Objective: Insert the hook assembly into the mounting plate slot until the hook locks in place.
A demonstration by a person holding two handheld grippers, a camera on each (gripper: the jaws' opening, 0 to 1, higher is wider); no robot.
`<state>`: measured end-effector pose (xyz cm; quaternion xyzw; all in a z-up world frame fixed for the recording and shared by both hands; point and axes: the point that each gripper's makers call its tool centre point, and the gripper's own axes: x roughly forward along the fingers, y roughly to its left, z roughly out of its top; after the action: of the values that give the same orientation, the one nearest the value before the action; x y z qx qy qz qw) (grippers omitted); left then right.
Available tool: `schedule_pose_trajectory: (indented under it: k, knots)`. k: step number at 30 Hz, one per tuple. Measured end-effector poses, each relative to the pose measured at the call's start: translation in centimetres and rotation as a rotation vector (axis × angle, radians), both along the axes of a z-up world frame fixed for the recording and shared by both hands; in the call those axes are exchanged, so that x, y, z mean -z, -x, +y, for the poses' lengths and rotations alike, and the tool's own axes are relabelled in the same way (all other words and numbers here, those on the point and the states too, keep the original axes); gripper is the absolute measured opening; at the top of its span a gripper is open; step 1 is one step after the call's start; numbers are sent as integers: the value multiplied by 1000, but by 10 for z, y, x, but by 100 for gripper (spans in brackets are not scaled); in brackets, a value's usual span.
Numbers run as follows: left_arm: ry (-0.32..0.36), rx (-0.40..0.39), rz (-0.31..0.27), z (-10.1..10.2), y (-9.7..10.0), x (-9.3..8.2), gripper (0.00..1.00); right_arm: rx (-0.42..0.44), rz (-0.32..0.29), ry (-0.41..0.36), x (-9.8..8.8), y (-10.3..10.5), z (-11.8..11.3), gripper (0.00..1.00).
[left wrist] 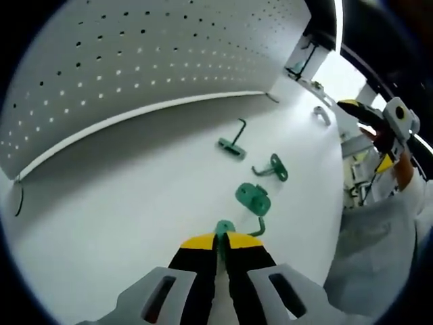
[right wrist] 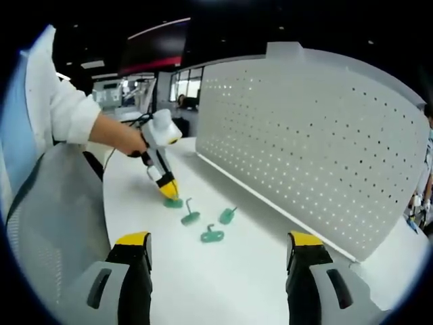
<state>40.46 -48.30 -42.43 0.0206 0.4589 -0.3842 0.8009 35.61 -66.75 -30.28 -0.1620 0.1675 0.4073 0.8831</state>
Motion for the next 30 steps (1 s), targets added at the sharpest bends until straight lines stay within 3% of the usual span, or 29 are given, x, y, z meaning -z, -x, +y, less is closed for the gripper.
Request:
schedule_pose_trajectory:
  k: [17, 30]
  knots:
    - [5, 45, -37, -8, 6, -8, 2, -3, -6, -4, -2, 0, 4, 82]
    - [-63, 76, -103, -5, 13, -13, 1, -16, -5, -7, -2, 2, 9, 82]
